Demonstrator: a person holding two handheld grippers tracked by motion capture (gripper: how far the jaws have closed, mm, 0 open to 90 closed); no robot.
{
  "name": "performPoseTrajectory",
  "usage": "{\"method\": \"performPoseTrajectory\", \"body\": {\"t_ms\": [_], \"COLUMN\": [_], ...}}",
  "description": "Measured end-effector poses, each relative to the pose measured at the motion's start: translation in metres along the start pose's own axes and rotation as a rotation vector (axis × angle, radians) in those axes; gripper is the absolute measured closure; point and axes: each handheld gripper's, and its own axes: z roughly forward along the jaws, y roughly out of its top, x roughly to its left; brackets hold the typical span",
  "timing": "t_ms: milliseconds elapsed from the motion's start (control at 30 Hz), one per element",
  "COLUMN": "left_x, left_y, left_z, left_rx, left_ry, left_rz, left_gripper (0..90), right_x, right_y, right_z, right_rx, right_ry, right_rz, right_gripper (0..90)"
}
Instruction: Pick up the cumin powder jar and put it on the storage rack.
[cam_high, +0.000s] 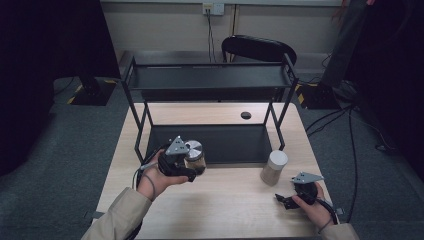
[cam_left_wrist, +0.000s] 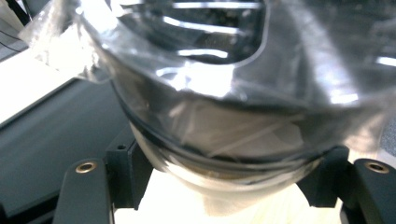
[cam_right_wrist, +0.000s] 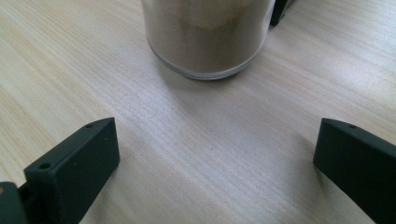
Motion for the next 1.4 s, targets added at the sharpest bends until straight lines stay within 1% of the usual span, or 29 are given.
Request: {"method": "performPoseTrajectory", "body": {"t_ms": [33,67,267,367,400,433,467,567,700,767,967,1000,1167,1233,1400], "left_x": [0.003,0.003,0.006,0.008,0.009,0.009,0.011,0.011,0.016,0.016,0.018,0.019,0.021,0.022,0.023], "left_y": [0.006,0.006,0.025,0.032,0.037,0.037,0.042,0.049,0.061,0.068,0.088,0.093,0.111,0.119,0.133], "left_z": [-0.002,-0.002,-0.009,-0.012,-0.014,-0.014,-0.015,-0.018,-0.025,-0.029,-0.041,-0.043,-0.047,-0.049,-0.051], "left_rx": [0.0,0.0,0.016,0.006,0.005,0.005,0.003,0.008,-0.001,-0.003,-0.01,-0.002,0.015,0.014,0.014], "left_ry": [-0.008,-0.008,-0.011,-0.016,-0.018,-0.018,-0.023,-0.02,-0.021,-0.008,0.002,0.002,0.014,0.026,0.047], "left_rz": [-0.002,-0.002,0.016,0.008,0.008,0.008,0.002,0.01,-0.001,0.007,0.002,0.008,0.016,0.019,0.026], "left_gripper": [30.7,30.7,30.8,30.7,30.7,30.7,30.7,30.7,30.7,30.7,30.7,30.7,30.7,30.7,30.7], "right_x": [0.0,0.0,0.0,0.0,0.0,0.0,0.0,0.0,0.0,0.0,0.0,0.0,0.0,0.0,0.0], "right_y": [0.0,0.0,0.0,0.0,0.0,0.0,0.0,0.0,0.0,0.0,0.0,0.0,0.0,0.0,0.0], "right_z": [0.0,0.0,0.0,0.0,0.0,0.0,0.0,0.0,0.0,0.0,0.0,0.0,0.0,0.0,0.0], "right_rx": [0.0,0.0,0.0,-0.001,-0.002,-0.002,-0.001,-0.001,-0.001,-0.001,0.0,0.0,0.0,0.0,0.0], "right_ry": [0.0,0.0,0.0,0.0,0.0,0.0,0.0,0.0,0.0,0.0,0.0,0.0,0.0,0.0,0.0], "right_rz": [0.0,0.0,-0.001,0.001,0.0,0.0,0.002,0.001,0.002,0.001,0.001,0.001,0.001,0.001,0.001], "right_gripper": [0.0,0.0,0.0,0.0,0.0,0.0,0.0,0.0,0.0,0.0,0.0,0.0,0.0,0.0,0.0]}}
